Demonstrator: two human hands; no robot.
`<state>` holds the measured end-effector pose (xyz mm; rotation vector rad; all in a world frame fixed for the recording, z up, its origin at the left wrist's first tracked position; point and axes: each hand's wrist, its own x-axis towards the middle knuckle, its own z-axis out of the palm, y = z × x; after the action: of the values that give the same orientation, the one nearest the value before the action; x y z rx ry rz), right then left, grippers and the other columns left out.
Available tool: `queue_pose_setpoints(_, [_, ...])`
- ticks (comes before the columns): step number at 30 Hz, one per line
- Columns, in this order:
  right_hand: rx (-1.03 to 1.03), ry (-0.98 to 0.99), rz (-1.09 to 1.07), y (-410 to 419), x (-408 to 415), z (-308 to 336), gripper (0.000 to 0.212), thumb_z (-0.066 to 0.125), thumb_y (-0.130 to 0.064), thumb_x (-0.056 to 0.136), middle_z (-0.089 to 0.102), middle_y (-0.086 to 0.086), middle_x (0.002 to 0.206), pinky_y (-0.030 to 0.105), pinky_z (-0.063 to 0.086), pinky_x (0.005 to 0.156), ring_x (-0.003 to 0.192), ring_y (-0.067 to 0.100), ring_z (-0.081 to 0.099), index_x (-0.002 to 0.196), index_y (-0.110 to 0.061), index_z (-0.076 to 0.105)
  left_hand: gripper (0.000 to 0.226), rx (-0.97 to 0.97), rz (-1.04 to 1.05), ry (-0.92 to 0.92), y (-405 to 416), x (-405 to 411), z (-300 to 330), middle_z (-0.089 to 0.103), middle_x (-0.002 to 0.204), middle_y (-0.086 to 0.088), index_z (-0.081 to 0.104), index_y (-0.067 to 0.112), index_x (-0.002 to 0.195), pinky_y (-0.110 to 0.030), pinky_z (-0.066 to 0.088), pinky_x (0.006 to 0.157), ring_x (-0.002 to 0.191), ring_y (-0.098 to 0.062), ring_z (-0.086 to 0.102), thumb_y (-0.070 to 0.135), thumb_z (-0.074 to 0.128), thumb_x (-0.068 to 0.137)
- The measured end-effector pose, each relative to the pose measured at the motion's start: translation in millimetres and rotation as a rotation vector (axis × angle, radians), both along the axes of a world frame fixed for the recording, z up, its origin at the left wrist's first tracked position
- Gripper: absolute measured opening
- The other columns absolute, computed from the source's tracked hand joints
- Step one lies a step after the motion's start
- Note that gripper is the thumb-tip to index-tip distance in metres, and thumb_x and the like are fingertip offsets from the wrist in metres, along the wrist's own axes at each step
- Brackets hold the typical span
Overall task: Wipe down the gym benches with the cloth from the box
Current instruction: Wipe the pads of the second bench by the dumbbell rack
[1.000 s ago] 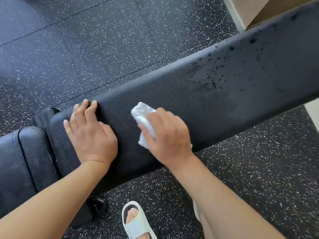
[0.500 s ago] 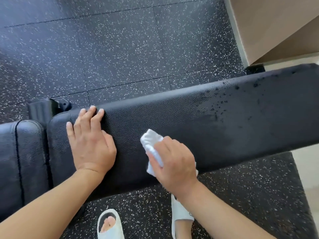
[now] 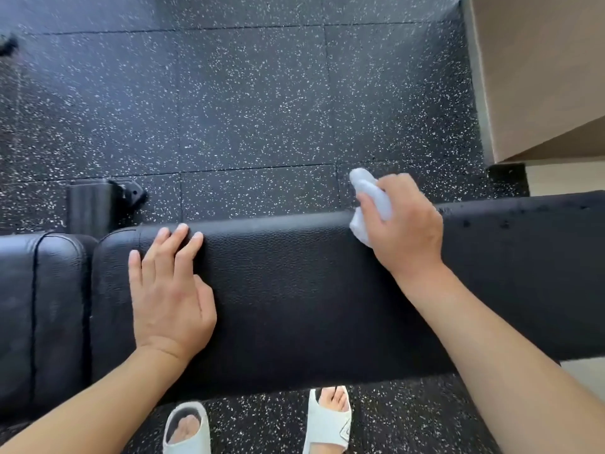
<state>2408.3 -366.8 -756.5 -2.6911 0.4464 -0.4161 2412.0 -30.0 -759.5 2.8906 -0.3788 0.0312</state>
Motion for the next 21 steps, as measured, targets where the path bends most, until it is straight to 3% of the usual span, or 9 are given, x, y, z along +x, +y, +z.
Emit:
queue_pose_setpoints(3, [-0.017, -0.015, -0.006, -4.1, -53.6, 2.0, 0.02, 0.055, -0.04, 0.103, 0.049, -0.004, 0.084, 0.037, 0.038, 0.058, 0.071, 0.023, 0.05, 0.095, -0.021, 0.054, 0.062, 0.009, -0.004, 0.009, 1.6, 1.2, -1.0, 0.045, 0.158, -0.015, 0.051, 0.008, 0.146, -0.066, 0.018, 0.123, 0.151, -0.04, 0.035, 0.016, 0.042, 0.085])
queue_pose_setpoints(7, [-0.004, -0.038, 0.192, 60.6, -101.1, -2.0, 0.023, 0.06, -0.03, 0.101, 0.046, -0.001, 0.077, 0.041, 0.041, 0.055, 0.063, 0.025, 0.044, 0.082, -0.017, 0.059, 0.062, 0.013, 0.0, 0.031, 0.3, 0.9, 0.2, 0.044, 0.158, -0.015, 0.051, 0.007, 0.147, -0.066, 0.017, 0.124, 0.152, -0.04, 0.034, 0.017, 0.041, 0.086])
queue_pose_setpoints(11, [0.022, -0.053, 0.318, 129.0, -52.9, -1.6, 0.027, 0.068, -0.028, 0.097, 0.045, 0.001, 0.075, 0.032, 0.028, 0.058, 0.064, 0.022, 0.038, 0.076, -0.016, 0.056, 0.062, 0.022, -0.013, 0.04, 1.3, 1.7, -0.5, 0.044, 0.158, -0.016, 0.05, 0.006, 0.147, -0.066, 0.018, 0.123, 0.152, -0.04, 0.034, 0.017, 0.041, 0.086])
queue_pose_setpoints(16, [0.108, -0.038, 0.311, 155.4, 44.5, 6.9, 0.019, 0.068, -0.029, 0.095, 0.055, 0.004, 0.081, 0.039, 0.042, 0.054, 0.064, 0.026, 0.052, 0.088, -0.013, 0.062, 0.063, 0.035, -0.012, 0.035, 0.7, 1.2, -0.3, 0.044, 0.158, -0.017, 0.05, 0.005, 0.147, -0.068, 0.019, 0.122, 0.152, -0.041, 0.034, 0.016, 0.042, 0.085])
queue_pose_setpoints(21, [0.069, -0.002, 0.322, 100.5, 55.4, 7.7, 0.023, 0.066, -0.034, 0.097, 0.057, 0.005, 0.085, 0.036, 0.044, 0.053, 0.065, 0.026, 0.057, 0.092, -0.012, 0.062, 0.063, 0.027, -0.008, 0.024, -0.3, 0.9, 0.6, 0.044, 0.158, -0.016, 0.05, 0.006, 0.147, -0.068, 0.018, 0.122, 0.152, -0.041, 0.034, 0.018, 0.041, 0.086])
